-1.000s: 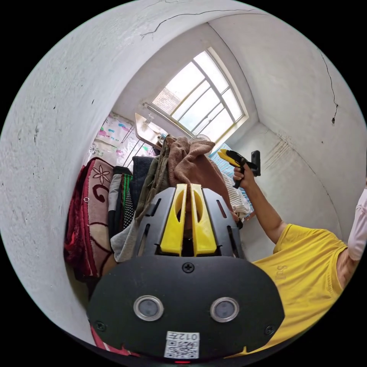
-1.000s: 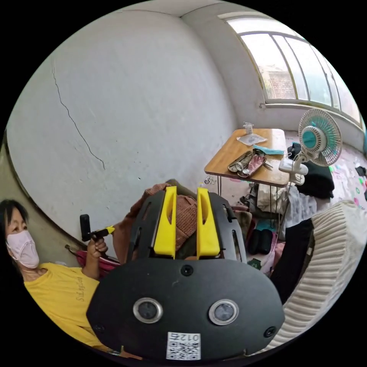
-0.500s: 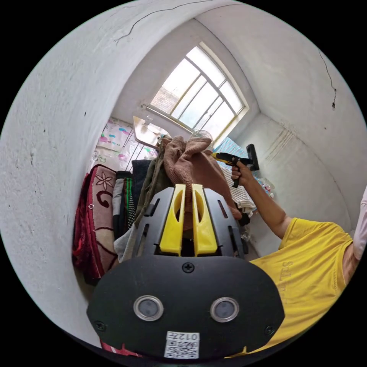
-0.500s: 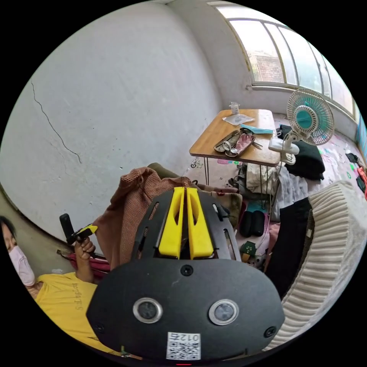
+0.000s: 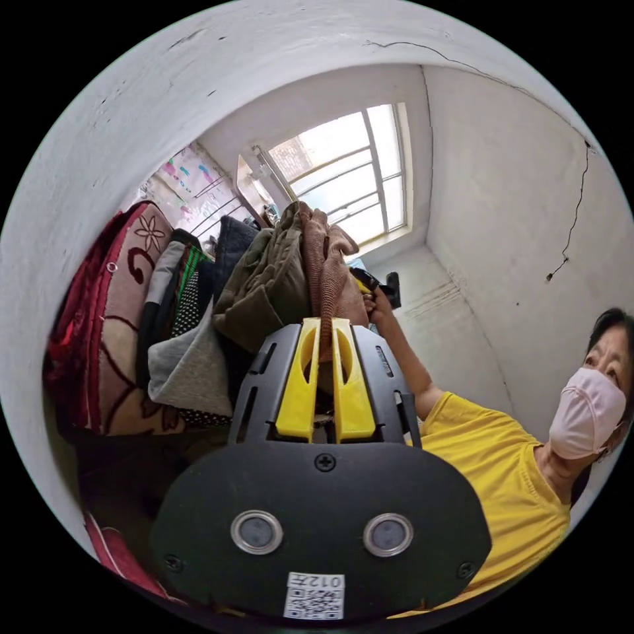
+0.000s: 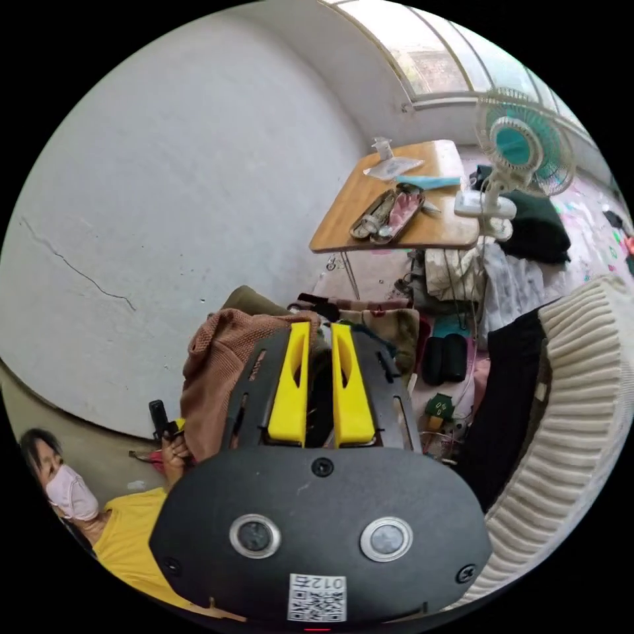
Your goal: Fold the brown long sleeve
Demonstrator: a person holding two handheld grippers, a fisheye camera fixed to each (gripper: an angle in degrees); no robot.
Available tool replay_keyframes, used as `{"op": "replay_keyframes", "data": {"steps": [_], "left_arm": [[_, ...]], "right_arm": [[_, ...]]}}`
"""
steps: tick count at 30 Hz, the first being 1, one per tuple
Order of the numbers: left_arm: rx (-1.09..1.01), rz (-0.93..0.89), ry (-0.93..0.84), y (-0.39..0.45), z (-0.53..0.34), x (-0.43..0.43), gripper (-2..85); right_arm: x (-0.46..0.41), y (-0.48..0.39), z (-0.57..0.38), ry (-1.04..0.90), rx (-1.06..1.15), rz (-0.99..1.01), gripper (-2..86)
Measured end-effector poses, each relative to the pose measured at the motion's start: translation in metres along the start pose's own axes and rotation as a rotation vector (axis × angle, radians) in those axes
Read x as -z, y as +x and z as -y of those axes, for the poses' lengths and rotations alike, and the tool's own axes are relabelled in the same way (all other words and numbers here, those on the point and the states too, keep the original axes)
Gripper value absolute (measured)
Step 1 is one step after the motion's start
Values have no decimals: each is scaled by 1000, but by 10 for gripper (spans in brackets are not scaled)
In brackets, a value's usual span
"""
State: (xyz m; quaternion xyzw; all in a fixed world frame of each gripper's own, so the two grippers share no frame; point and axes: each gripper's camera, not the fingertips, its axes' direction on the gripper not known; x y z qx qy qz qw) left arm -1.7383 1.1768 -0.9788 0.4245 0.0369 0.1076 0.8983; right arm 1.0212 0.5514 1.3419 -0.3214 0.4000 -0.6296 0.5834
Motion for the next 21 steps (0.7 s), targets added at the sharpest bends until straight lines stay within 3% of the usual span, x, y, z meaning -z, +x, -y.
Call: {"op": "replay_keyframes", "data": {"steps": [2, 4, 7, 11, 16, 21], "left_arm": [[-47, 43, -14, 11, 4, -1, 12], [-69, 68, -26, 17, 6, -1, 12], [-78, 73, -23, 18, 7, 1, 13], [-69, 57, -14, 15, 5, 4, 13], [-74, 61, -20, 16, 5, 5, 14], [-92, 73, -25, 20, 8, 6, 14]], "right_arm": [[34, -42, -10, 238, 125, -206, 37], [45, -79, -17, 295, 252, -148, 44], [16, -124, -12, 69, 384, 57, 72], [-37, -136, -4, -136, 328, 157, 95], [-40, -200, -14, 43, 607, -62, 76], [-103, -239, 9, -279, 720, -203, 83]]}}
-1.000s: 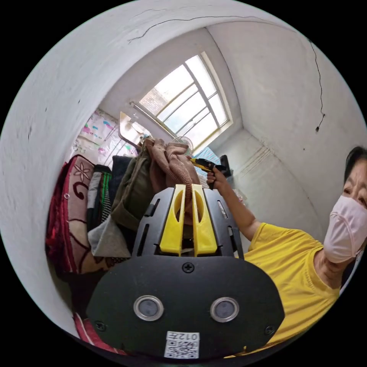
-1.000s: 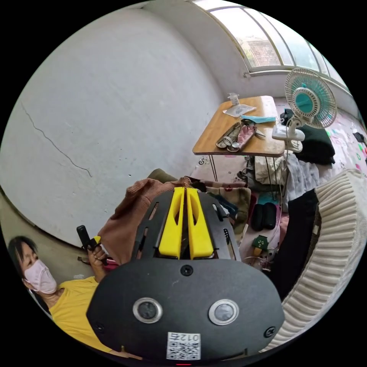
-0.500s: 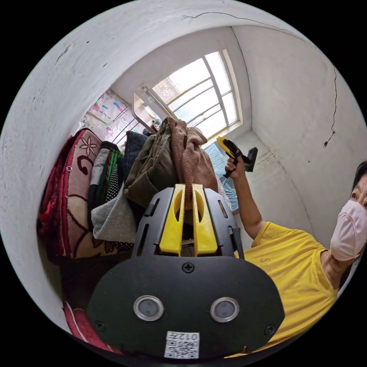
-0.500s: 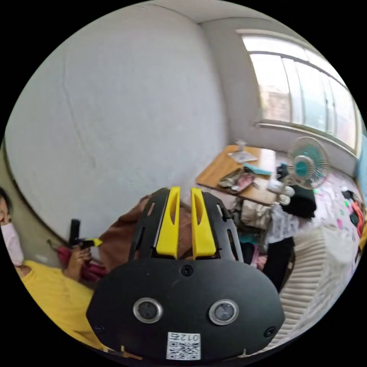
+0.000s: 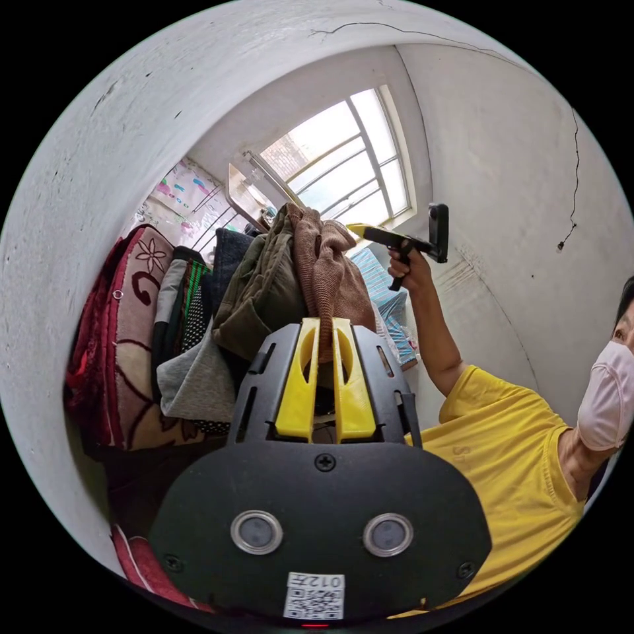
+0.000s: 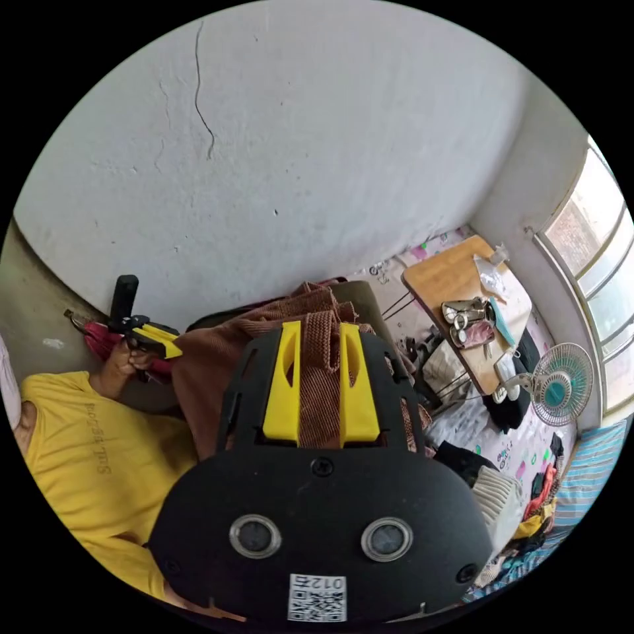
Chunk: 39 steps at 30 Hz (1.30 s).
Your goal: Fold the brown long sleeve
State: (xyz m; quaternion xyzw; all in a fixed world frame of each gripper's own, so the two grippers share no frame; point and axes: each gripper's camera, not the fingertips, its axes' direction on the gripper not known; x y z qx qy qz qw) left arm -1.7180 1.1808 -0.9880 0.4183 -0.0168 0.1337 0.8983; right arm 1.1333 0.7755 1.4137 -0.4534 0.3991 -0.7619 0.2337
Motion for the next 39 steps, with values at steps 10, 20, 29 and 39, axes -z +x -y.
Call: {"op": "replay_keyframes", "data": {"steps": [10, 20, 29, 39], "left_arm": [[-4, -12, 2, -1, -2, 5, 14], [17, -27, 24, -6, -10, 11, 15], [11, -27, 12, -7, -11, 14, 17], [12, -53, 11, -12, -13, 14, 18]], "right_arm": [[-28, 25, 32, -75, -2, 111, 11], [-132, 89, 121, -272, -167, 348, 18], [-107, 97, 123, -149, -92, 216, 82], [-92, 65, 49, -91, -29, 77, 10]]}}
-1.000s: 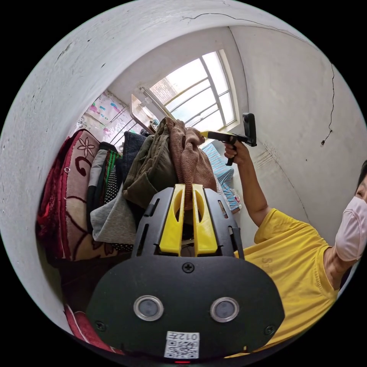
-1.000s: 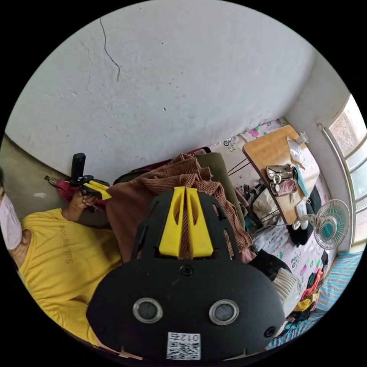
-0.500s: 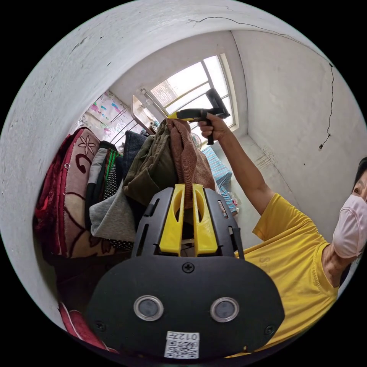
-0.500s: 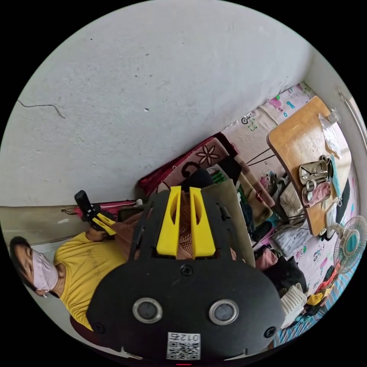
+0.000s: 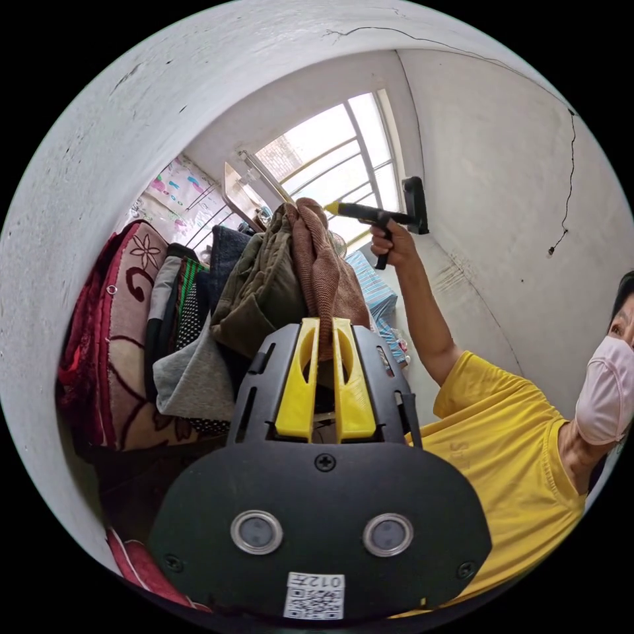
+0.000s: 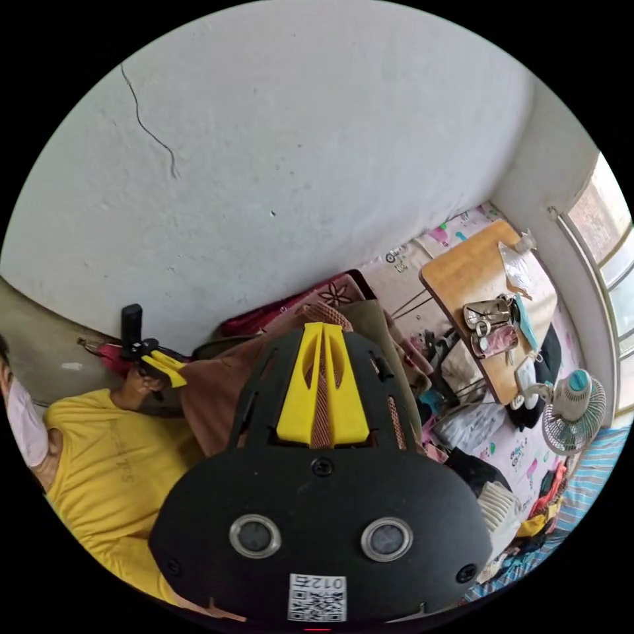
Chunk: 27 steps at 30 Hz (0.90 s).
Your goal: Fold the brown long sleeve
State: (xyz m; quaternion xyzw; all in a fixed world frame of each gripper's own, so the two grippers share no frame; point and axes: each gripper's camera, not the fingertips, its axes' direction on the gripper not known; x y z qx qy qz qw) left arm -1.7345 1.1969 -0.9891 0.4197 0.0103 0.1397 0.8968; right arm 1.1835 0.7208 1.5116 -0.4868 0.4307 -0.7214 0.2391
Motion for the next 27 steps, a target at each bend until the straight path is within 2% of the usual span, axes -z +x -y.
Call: {"op": "replay_keyframes", "data": {"steps": [2, 4, 6, 9, 12, 14, 17, 18, 20, 24, 27], "left_arm": [[-4, 5, -1, 0, -2, 0, 18], [-3, 13, 6, -1, -5, 2, 17], [-1, 22, 16, -3, -6, 6, 17], [12, -2, 25, -9, -9, 12, 15], [7, -14, 24, -9, -13, 15, 12], [-13, -12, 37, -5, -17, 19, 10], [-27, -46, 44, 1, -21, 24, 8], [-52, -28, 69, 7, -23, 26, 7], [-177, 121, 96, 42, -23, 29, 5], [-327, 120, 17, 81, -6, 11, 4], [-393, 217, -55, 103, 29, -16, 4]], "right_arm": [[-38, 1, 8, -78, -2, 17, 5], [-62, 3, 15, -128, 3, -49, 2], [-68, 6, 15, -123, -15, -44, 1], [-43, 10, -2, -21, -49, -37, 0], [5, 6, -46, 164, -94, -88, 0], [39, 0, -95, 299, -118, -90, 1], [61, -7, -159, 392, -157, -47, 3], [62, -9, -171, 403, -165, -27, 4], [60, -17, -217, 411, -184, 63, 6], [41, -36, -279, 419, -246, 85, 7], [19, -49, -308, 396, -284, 77, 6]]}}
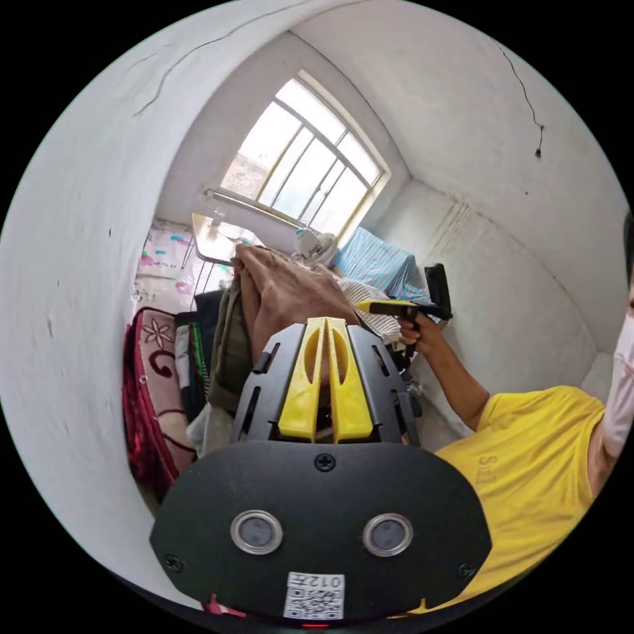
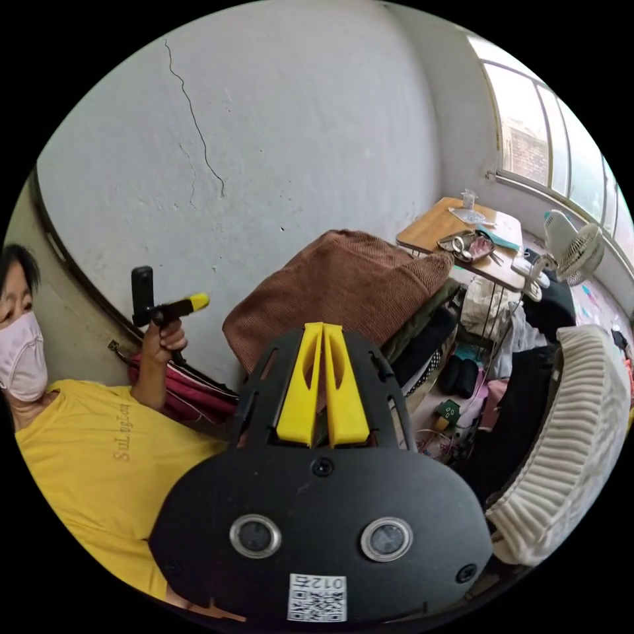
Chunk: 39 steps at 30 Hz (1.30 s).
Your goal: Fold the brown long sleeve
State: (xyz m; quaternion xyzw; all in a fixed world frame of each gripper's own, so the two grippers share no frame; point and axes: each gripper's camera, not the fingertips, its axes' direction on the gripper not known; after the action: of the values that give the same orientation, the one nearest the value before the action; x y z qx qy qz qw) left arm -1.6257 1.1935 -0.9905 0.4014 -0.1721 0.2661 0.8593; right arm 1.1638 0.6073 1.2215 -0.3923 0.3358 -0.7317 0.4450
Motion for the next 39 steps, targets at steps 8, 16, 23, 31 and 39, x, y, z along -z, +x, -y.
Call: {"op": "replay_keyframes", "data": {"steps": [8, 16, 23, 31, 39], "left_arm": [[-68, 203, -434, -51, 65, -116, 4], [-48, 111, -176, -35, 5, -17, 4], [197, 180, -100, -56, -97, 12, 3], [298, 133, -34, -82, -130, 17, 3], [320, 102, -35, -104, -140, 24, 3]], "right_arm": [[-25, 7, -27, -10, -79, -37, 3], [5, -116, -80, 167, 225, -173, 15], [-104, -283, -129, 86, 815, -512, 33], [-193, -356, -167, 65, 1229, -895, 85], [-227, -375, -158, -63, 1264, -957, 85]]}}
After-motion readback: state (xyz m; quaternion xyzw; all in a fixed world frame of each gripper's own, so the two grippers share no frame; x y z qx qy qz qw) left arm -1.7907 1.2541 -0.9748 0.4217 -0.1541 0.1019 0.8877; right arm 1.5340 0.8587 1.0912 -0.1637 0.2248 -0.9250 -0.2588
